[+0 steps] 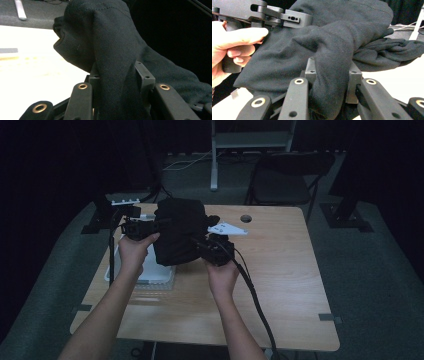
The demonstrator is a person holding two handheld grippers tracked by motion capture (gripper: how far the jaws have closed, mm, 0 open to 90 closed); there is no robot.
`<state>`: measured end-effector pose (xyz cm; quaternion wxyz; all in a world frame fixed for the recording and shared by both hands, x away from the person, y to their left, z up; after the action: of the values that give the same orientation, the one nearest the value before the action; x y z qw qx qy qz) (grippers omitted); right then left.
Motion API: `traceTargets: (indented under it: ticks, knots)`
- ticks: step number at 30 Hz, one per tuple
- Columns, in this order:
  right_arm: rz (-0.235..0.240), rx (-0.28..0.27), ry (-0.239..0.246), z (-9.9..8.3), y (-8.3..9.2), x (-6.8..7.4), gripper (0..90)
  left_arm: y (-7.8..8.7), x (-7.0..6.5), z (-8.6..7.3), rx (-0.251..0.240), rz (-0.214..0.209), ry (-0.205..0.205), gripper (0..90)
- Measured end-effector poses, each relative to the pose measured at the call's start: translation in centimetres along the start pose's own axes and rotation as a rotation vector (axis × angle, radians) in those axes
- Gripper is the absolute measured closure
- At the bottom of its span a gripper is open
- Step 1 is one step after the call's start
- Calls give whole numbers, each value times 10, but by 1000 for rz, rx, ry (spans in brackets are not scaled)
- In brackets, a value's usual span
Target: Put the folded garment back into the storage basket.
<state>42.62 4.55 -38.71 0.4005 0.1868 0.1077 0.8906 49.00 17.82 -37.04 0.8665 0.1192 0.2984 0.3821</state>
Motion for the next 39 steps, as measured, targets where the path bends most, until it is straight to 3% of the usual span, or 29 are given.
traceTargets:
  ticks: [9,22,39]
  knots:
    - [23,9,-11,1,-19,16,710,15,20,0,2,29,3,660]
    - [47,41,12,-1,-48,40,711,39,50,-3,-2,73,16,660]
    - [86,63,33,-1,-73,67,711,63,76,-5,5,117,17,661]
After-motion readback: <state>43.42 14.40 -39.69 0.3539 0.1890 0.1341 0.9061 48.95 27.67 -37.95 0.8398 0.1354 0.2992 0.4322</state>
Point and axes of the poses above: each handheld gripper's, and its own axes: y roughly backward along the jaws, z roughly out of its top, x roughly to its left, the point moved 10 cm from there along -y, roughly forward along the jaws, and after that the axes turned 1 degree about -y, right-handed, at the moved point
